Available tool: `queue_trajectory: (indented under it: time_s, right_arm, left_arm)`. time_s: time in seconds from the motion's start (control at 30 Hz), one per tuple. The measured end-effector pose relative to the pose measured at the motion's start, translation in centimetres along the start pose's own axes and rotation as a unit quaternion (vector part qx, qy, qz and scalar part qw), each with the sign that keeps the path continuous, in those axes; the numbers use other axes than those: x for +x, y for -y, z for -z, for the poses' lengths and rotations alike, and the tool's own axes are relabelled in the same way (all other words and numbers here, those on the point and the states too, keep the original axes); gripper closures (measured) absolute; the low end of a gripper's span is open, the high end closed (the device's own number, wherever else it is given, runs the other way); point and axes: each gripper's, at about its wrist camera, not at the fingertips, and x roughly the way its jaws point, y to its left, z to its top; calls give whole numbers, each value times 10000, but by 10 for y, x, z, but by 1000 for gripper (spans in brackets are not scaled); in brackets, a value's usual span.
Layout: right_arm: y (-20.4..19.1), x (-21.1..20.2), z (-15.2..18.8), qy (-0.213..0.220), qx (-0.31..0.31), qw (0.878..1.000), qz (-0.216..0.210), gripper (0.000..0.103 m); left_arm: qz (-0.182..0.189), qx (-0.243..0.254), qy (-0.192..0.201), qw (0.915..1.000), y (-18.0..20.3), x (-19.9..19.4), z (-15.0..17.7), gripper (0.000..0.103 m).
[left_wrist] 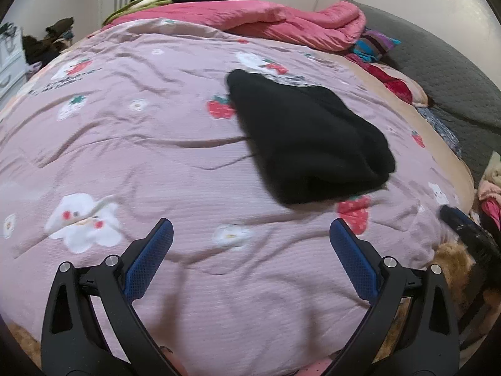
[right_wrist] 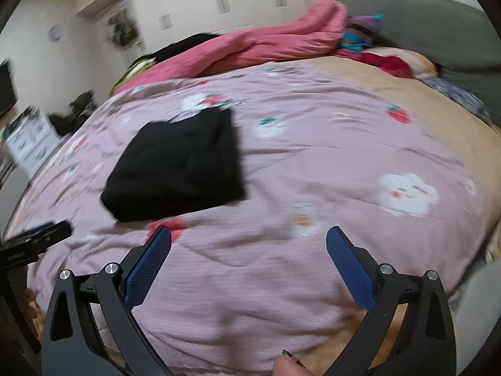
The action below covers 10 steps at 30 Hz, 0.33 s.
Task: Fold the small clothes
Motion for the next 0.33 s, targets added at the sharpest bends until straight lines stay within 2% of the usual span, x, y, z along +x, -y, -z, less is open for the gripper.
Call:
queue_trajectory:
  time_s: [0.1, 0.13, 0.17, 0.2, 0.23, 0.27, 0.33]
  right_arm:
    - [50, -26, 1, 298, 494, 9957, 731, 4]
    - [71, -34, 4, 375, 683, 9911, 1076, 4]
    - [103, -44, 8, 414, 959, 9820, 1571, 4]
    - [126, -49, 12, 389, 1155, 9739, 1914, 4]
    - [155, -54, 18, 308, 1400, 9617, 2335, 4]
    - [188, -59, 28, 173, 1701, 9445, 2807, 4]
    - [238, -66, 45, -50, 2151, 9162, 3381, 4]
  left_arm:
    - [-134, -400, 3, 9991, -44, -9, -8, 9]
    - [-413, -501, 10, 9979, -67, -12, -12, 9]
    - [-619, -537, 11, 9966, -81, -13, -15, 9]
    - [-982, -580, -25, 9935, -108, -15, -20, 9]
    - [-1296, -678, -47, 9892, -134, -17, -24, 9]
    - [-1549, -805, -72, 9846, -160, -18, -28, 9]
    - [-2218, -1123, -75, 9686, -222, -24, -36, 9]
